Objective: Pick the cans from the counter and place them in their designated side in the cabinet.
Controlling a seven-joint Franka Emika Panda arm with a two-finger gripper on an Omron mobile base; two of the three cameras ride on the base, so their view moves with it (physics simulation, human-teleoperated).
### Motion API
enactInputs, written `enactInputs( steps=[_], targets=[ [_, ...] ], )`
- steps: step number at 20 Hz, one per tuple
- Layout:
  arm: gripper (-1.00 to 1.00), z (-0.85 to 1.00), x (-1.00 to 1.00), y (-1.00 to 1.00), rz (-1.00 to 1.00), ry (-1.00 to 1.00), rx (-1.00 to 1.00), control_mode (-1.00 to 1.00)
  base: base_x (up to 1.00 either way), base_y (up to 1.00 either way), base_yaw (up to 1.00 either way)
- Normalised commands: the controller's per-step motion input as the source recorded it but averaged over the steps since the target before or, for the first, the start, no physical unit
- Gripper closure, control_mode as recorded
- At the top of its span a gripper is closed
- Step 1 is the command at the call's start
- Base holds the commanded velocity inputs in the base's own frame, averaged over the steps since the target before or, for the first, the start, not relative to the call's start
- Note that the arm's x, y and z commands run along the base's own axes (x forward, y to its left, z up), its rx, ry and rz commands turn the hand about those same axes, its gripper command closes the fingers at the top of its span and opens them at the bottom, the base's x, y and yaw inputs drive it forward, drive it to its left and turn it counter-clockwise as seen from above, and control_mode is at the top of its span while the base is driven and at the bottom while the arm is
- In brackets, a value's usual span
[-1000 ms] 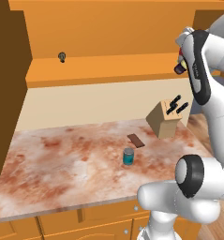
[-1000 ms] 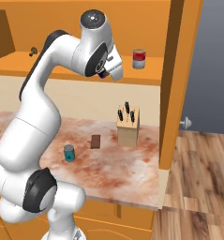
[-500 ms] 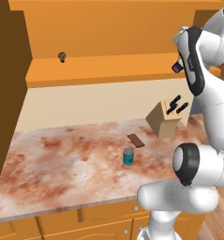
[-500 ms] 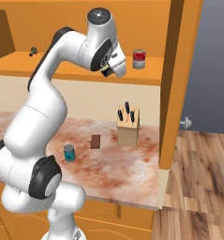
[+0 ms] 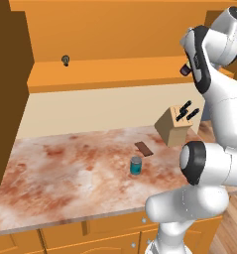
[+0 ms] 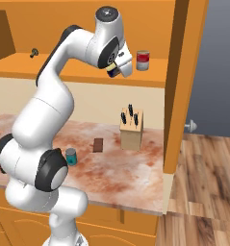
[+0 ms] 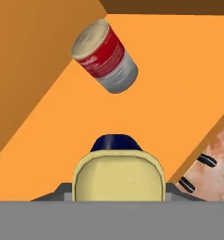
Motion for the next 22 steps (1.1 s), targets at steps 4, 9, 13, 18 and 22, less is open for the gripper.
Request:
enactInputs(
  steps=[4, 9, 13, 18, 22],
  targets=[
    [1.0, -0.05, 0.25, -0.04, 0.0, 0.03, 0.0, -1.0, 0.0, 0.0, 0.0],
    [1.0, -0.03, 0.26, -0.04, 0.0, 0.03, 0.0, -1.0, 0.0, 0.0, 0.0],
    [1.0, -0.05, 0.28, -0.06, 0.0, 0.03, 0.0, -1.0, 0.0, 0.0, 0.0],
    [1.0, -0.07, 0.26, -0.1, 0.0, 0.03, 0.0, -1.0, 0.0, 0.0, 0.0],
    [1.0, -0.09, 0.27, -0.06, 0.0, 0.04, 0.0, -1.0, 0.0, 0.0, 0.0]
  ],
)
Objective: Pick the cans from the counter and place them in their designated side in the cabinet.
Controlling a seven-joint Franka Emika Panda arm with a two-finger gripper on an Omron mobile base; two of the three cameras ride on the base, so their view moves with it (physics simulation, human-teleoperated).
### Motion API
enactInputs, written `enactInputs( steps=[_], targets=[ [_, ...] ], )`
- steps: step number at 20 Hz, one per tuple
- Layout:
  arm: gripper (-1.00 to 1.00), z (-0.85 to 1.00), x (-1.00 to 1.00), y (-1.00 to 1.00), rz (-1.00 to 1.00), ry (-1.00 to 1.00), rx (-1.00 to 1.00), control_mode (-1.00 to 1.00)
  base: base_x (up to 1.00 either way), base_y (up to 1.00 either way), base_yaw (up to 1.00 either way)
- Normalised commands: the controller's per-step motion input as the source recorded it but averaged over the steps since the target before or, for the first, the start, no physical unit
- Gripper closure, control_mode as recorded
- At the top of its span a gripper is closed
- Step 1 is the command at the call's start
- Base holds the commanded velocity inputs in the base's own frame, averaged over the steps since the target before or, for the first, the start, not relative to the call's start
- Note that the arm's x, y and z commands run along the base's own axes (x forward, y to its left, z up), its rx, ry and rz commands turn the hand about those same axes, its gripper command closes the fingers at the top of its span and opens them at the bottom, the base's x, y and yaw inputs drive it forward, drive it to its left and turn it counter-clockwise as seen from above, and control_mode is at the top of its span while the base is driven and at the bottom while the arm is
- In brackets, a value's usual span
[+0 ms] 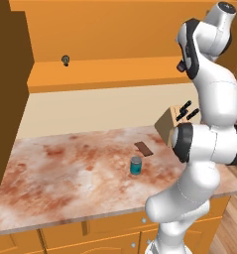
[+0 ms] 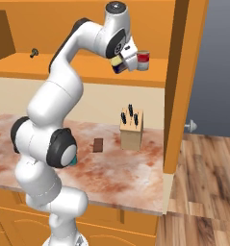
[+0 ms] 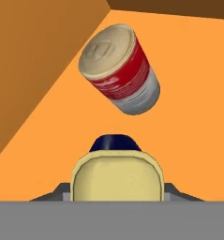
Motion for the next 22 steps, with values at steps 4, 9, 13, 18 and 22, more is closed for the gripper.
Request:
enactInputs(
  steps=[4, 9, 13, 18, 22],
  targets=[
    [1.0, -0.14, 0.2, -0.02, 0.0, 0.04, 0.0, -1.0, 0.0, 0.0, 0.0],
    [1.0, -0.19, 0.1, 0.0, 0.0, 0.04, 0.0, -1.0, 0.0, 0.0, 0.0],
    [-1.0, -0.19, 0.04, 0.0, 0.0, 0.02, 0.0, -1.0, 0.0, 0.0, 0.0],
    [-1.0, -0.04, 0.04, 0.0, 0.0, 0.0, 0.0, -1.0, 0.0, 0.0, 0.0],
    [-1.0, 0.0, 0.02, 0.0, 0.0, -0.04, 0.0, -1.0, 0.0, 0.0, 0.0]
  ],
)
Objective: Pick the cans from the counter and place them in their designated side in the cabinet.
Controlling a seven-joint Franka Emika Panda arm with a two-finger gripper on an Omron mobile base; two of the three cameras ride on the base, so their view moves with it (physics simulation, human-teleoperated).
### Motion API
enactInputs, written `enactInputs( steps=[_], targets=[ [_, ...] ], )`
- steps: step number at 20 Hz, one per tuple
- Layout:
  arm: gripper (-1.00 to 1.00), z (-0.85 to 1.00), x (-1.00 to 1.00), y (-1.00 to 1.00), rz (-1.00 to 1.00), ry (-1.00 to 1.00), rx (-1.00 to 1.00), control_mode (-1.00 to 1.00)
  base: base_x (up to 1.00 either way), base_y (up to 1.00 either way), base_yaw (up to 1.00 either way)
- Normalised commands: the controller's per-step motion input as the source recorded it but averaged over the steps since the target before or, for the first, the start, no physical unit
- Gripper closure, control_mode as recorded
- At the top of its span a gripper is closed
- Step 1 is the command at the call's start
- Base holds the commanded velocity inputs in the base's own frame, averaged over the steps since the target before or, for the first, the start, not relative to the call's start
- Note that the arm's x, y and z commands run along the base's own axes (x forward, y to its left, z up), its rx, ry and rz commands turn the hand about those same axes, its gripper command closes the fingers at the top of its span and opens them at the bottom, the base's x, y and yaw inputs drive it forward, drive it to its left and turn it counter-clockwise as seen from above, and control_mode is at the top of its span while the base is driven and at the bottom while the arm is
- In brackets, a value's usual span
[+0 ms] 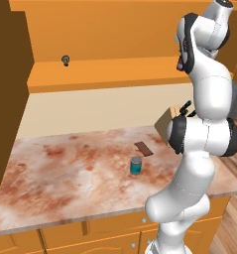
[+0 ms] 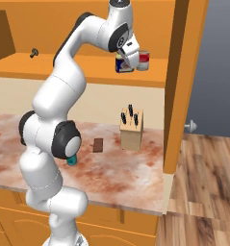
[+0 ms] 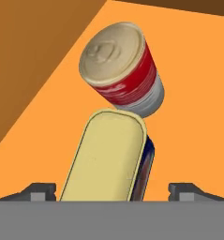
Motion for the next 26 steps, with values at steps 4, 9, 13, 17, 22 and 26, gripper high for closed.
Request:
enactInputs(
  steps=[4, 9, 13, 17, 22, 26],
  targets=[
    [-1.0, 0.11, 0.0, 0.0, 0.01, -0.09, 0.0, -1.0, 0.0, 0.0, 0.0],
    [-1.0, 0.04, -0.05, 0.0, 0.02, -0.08, 0.0, -1.0, 0.0, 0.0, 0.0],
    [-1.0, 0.0, -0.25, 0.0, 0.03, -0.09, 0.0, -1.0, 0.0, 0.0, 0.0],
    [-1.0, 0.0, -0.46, 0.0, 0.05, -0.12, 0.0, -1.0, 0.0, 0.0, 0.0],
    [-1.0, 0.0, -0.51, 0.1, 0.05, -0.11, 0.0, -1.0, 0.0, 0.0, 0.0],
    [-1.0, -0.02, -0.56, 0.24, 0.05, -0.09, 0.0, -1.0, 0.0, 0.0, 0.0]
  ],
)
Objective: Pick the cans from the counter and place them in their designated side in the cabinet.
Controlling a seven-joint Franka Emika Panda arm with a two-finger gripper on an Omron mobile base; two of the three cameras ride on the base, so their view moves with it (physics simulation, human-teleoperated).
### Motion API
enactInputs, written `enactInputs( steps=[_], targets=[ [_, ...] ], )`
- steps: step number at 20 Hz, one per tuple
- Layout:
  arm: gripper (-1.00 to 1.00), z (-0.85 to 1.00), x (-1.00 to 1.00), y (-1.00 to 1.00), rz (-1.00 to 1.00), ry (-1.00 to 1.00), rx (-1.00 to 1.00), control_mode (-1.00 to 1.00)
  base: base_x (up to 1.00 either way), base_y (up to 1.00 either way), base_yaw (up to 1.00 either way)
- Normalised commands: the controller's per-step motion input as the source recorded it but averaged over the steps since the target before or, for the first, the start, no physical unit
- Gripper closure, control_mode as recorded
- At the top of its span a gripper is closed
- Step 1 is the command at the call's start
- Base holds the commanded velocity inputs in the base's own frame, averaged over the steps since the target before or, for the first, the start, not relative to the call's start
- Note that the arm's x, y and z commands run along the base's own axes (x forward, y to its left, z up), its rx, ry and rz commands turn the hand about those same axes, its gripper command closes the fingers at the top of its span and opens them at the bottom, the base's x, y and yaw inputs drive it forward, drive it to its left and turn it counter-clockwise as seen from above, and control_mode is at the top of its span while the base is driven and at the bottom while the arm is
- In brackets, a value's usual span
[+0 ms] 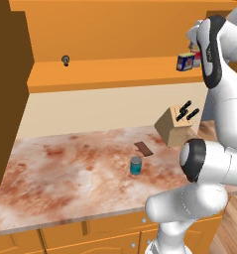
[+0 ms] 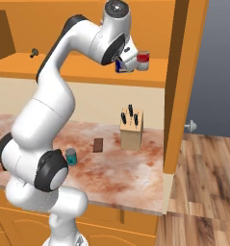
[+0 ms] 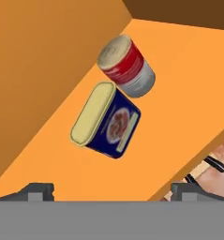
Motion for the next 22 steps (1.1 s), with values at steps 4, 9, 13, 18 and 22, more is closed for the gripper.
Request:
enactInputs(
  steps=[4, 9, 13, 18, 22],
  targets=[
    [-1.0, -0.01, -0.56, 0.35, 0.05, -0.07, 0.0, -1.0, 0.0, 0.0, 0.0],
    [-1.0, -0.02, -0.51, 0.31, 0.03, -0.01, 0.0, -1.0, 0.0, 0.0, 0.0],
    [-1.0, -0.1, -0.52, 0.27, 0.03, 0.0, 0.0, -1.0, 0.0, 0.0, 0.0],
    [-1.0, -0.16, -0.53, 0.27, 0.03, 0.0, 0.0, -1.0, 0.0, 0.0, 0.0],
    [-1.0, -0.18, -0.53, 0.3, 0.02, 0.0, 0.0, -1.0, 0.0, 0.0, 0.0]
  ],
)
